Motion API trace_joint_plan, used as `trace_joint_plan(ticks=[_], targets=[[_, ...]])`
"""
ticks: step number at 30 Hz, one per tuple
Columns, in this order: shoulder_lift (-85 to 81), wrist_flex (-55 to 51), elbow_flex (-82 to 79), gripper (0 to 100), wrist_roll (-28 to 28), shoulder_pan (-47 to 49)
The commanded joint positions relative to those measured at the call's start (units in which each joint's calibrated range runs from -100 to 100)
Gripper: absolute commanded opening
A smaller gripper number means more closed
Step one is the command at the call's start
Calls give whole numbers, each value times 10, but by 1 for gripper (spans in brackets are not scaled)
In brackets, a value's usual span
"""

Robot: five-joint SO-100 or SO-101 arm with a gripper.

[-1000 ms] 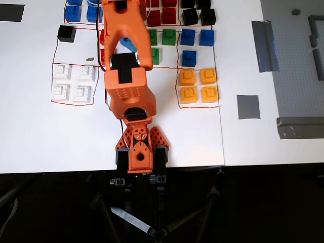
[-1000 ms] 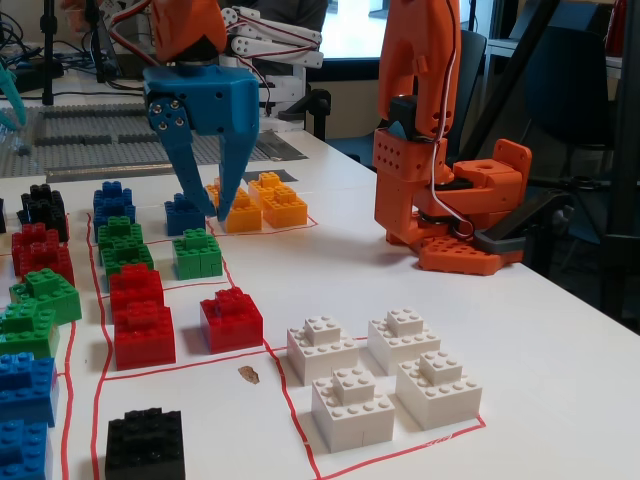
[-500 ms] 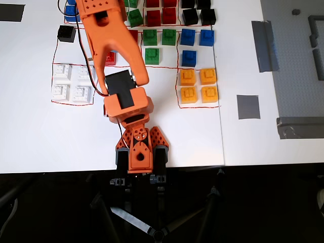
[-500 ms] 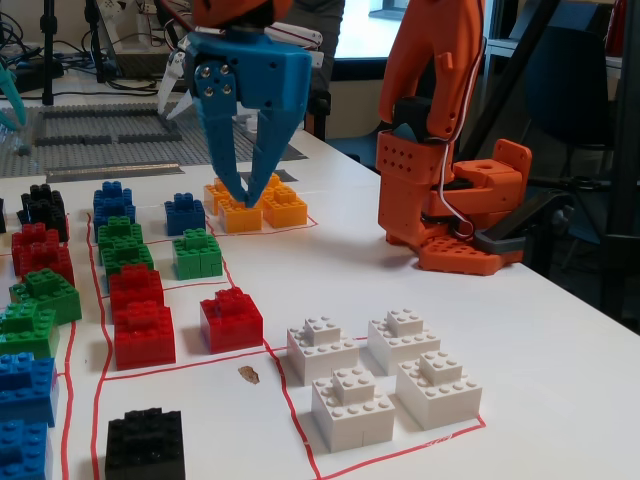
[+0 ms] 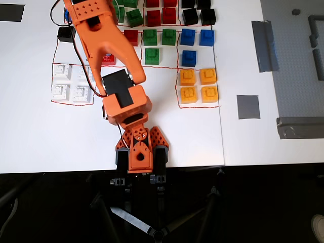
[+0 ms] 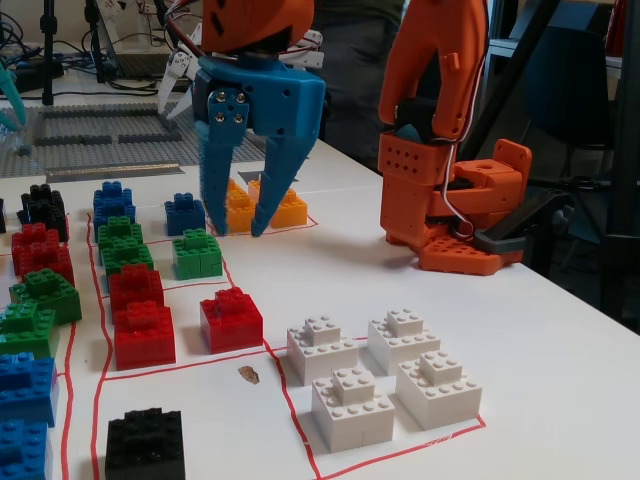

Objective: Grab the block and put it in the grey marker

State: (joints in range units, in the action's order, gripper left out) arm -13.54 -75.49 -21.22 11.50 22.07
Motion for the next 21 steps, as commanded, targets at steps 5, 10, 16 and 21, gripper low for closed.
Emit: trace_joint_plan(ticks=[5,10,16,21], targets=[[-2,9,27,21,5,6],[13,8,26,27,2,11],[33,8,20,28,-1,17],[53,11,17,29,0,24]])
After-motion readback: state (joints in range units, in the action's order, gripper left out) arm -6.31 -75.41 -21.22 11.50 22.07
